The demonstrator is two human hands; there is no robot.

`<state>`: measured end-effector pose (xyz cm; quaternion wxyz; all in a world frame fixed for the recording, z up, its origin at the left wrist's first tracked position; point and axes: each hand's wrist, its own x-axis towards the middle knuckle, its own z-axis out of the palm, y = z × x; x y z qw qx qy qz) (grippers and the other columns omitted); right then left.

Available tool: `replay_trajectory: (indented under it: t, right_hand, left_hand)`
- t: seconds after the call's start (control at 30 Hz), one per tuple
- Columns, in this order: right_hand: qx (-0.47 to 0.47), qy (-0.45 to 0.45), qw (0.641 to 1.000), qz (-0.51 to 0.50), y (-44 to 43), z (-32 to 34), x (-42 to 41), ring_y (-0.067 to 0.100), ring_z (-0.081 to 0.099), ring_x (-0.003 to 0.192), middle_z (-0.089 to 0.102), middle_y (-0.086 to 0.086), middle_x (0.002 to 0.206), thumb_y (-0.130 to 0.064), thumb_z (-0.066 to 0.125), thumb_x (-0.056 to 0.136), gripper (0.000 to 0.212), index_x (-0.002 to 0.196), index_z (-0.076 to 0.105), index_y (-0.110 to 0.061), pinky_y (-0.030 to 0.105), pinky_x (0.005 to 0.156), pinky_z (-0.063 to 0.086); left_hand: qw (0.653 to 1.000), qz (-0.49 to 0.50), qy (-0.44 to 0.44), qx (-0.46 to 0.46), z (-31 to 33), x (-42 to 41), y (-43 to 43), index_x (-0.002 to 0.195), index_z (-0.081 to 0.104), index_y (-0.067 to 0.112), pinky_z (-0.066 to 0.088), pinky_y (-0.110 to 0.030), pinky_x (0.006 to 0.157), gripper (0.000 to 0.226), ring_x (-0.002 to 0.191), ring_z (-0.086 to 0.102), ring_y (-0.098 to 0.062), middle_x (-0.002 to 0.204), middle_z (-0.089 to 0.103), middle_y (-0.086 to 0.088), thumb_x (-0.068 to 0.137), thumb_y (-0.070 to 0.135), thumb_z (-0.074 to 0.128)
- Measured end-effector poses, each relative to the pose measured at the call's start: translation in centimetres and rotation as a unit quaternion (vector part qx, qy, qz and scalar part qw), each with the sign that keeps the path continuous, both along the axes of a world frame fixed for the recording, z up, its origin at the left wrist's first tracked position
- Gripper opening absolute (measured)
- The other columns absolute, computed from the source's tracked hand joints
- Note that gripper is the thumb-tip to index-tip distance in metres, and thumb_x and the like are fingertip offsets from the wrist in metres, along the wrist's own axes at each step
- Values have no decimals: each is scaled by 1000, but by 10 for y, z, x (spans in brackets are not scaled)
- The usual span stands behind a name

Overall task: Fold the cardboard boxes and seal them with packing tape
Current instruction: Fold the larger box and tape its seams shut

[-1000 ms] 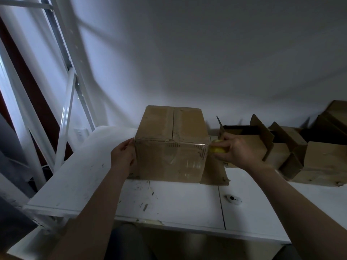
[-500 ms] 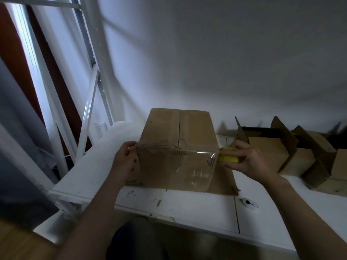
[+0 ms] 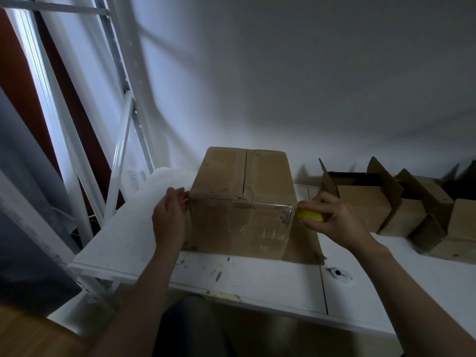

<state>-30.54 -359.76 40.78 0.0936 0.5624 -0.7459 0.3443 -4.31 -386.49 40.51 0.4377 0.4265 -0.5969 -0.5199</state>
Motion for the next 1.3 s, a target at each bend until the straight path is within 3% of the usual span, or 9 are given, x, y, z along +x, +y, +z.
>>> replay_trajectory:
  t: [0.1, 0.17, 0.27, 0.37, 0.47, 0.57, 0.9, 1.03, 1.3]
  right_hand:
    - [5, 0, 1000, -9, 0, -1, 1, 8, 57, 85, 57, -7, 95, -23, 89, 75, 42, 115, 77, -29, 16, 66, 43]
    - [8, -1, 1000, -9, -2, -1, 1, 12, 58, 84, 56, -7, 95, -23, 89, 75, 42, 115, 77, -28, 22, 65, 44]
    - [13, 5, 1000, -9, -3, -1, 0, 15, 57, 83, 55, -7, 95, -26, 88, 77, 40, 115, 76, -30, 27, 64, 46]
    - [17, 0, 1000, -5, -3, -2, -2, 15, 57, 85, 55, -7, 97, -29, 86, 79, 38, 116, 76, -31, 29, 67, 49]
    - [13, -8, 1000, 15, -2, 0, -2, 15, 56, 83, 57, -4, 97, -41, 77, 83, 39, 119, 75, -28, 34, 68, 51]
    - [13, -14, 999, 29, 0, 2, -2, 17, 57, 82, 58, -2, 95, -44, 72, 85, 42, 122, 74, -25, 38, 68, 53]
    - [-7, -32, 999, 30, 4, -8, -1, 13, 59, 86, 60, -3, 100, -52, 69, 84, 45, 123, 74, -28, 34, 71, 54]
    - [0, -37, 999, 13, 4, -9, -1, 13, 57, 87, 60, -3, 100, -34, 80, 81, 42, 122, 71, -34, 38, 71, 54]
    - [4, -36, 999, 17, 3, -7, 1, 8, 55, 88, 60, -4, 101, -44, 73, 81, 42, 122, 72, -32, 24, 72, 50]
  left_hand:
    - [989, -44, -143, 4, -7, -3, 0, 121, 67, 22, 35, -67, 110, 103, 120, 60, -34, 124, 68, -7, 76, 95, 9]
    - [973, -62, -218, -31, -2, -7, 7, 144, 50, 22, 30, -69, 113, 91, 134, 49, -39, 144, 56, -10, 88, 84, 14]
    - [933, -62, -255, -245, 17, -17, 39, 156, 28, 19, 27, -60, 119, 65, 146, 35, -36, 158, 38, -9, 103, 56, 31]
    - [841, -198, -228, -450, 30, -47, 85, 153, 37, 17, 31, -48, 120, 60, 148, 31, -24, 158, 40, -6, 103, 48, 31]
    - [731, -335, -311, -506, 30, -81, 123, 159, 24, 12, 9, -47, 127, 71, 155, 13, -17, 166, 25, -4, 103, 55, 20]
    - [666, -346, -405, -522, 31, -102, 137, 161, 14, 10, -2, -44, 126, 80, 156, 6, -18, 169, 14, -6, 100, 62, 10]
    - [660, -399, -465, -434, 49, -116, 96, 161, -1, 10, -7, -42, 122, 93, 155, -10, -20, 168, -10, -8, 94, 74, 11]
    - [668, -414, -474, -398, 56, -114, 71, 161, -1, 13, -9, -44, 122, 91, 154, -12, -15, 168, -11, -4, 93, 72, 8]
    - [687, -399, -459, -398, 52, -109, 37, 161, -2, 18, -12, -51, 123, 91, 153, -14, -11, 169, -10, 1, 89, 72, 1]
